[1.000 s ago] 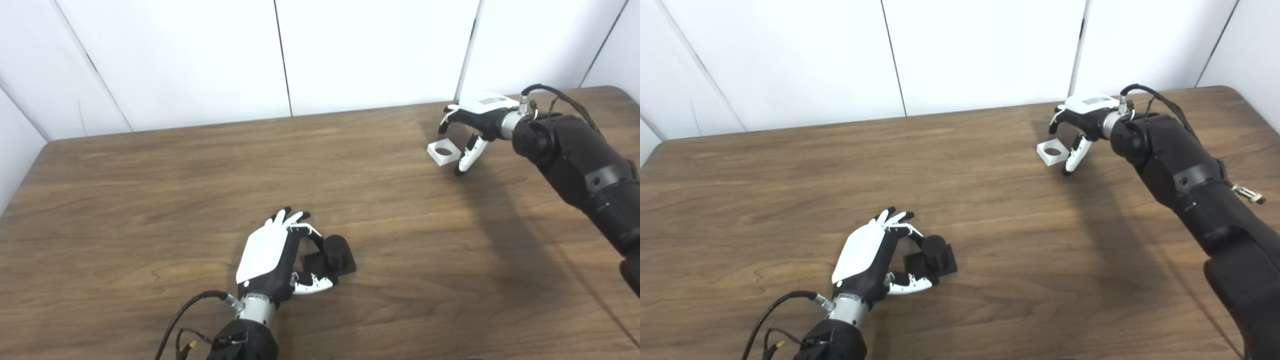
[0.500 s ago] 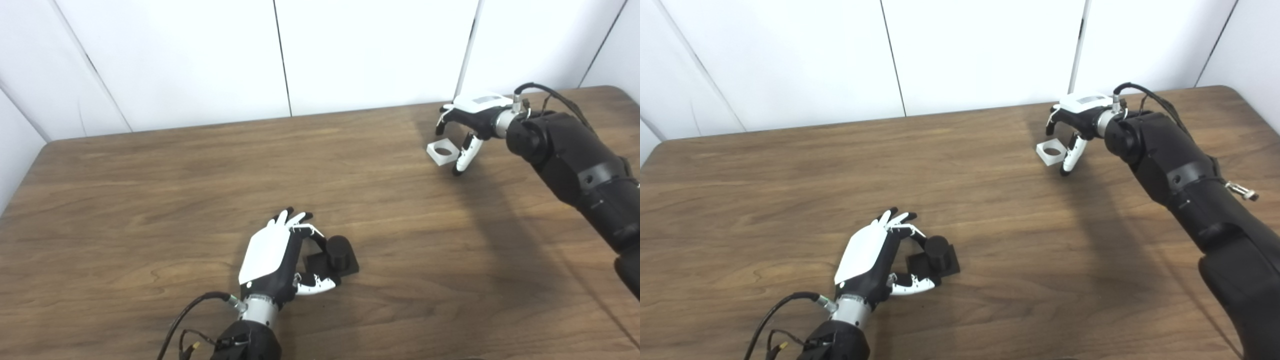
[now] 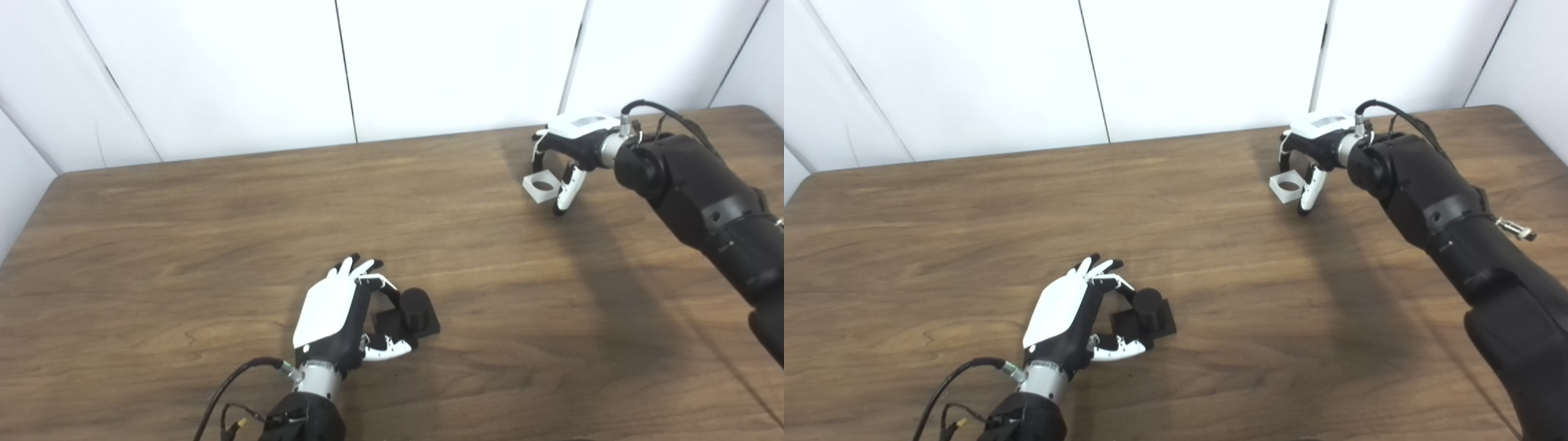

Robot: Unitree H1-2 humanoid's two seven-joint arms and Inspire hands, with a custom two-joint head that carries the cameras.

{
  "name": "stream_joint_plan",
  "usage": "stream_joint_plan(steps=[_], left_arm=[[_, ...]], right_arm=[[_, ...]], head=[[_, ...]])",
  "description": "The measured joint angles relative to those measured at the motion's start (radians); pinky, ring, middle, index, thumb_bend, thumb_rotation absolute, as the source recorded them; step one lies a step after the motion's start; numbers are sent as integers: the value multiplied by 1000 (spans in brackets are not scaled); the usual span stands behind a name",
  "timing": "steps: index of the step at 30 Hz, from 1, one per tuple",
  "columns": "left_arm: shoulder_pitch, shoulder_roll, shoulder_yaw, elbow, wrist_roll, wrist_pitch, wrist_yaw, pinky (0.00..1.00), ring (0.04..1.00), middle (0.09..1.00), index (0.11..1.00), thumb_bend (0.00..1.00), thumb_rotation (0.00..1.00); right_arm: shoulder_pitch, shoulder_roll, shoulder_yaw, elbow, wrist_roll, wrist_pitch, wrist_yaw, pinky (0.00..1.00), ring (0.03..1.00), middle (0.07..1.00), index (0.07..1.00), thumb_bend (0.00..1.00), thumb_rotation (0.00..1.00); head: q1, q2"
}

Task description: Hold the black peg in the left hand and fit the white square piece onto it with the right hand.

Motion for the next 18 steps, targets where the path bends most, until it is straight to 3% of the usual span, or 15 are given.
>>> stream_joint_plan(steps=[18], left_arm=[[-1, -15, -4, 1, 19, 19, -4, 1000, 1000, 915, 495, 514, 64]], right_arm=[[-2, 1, -1, 5, 2, -3, -1, 1000, 1000, 953, 631, 746, 202]], head=[[5, 6]])
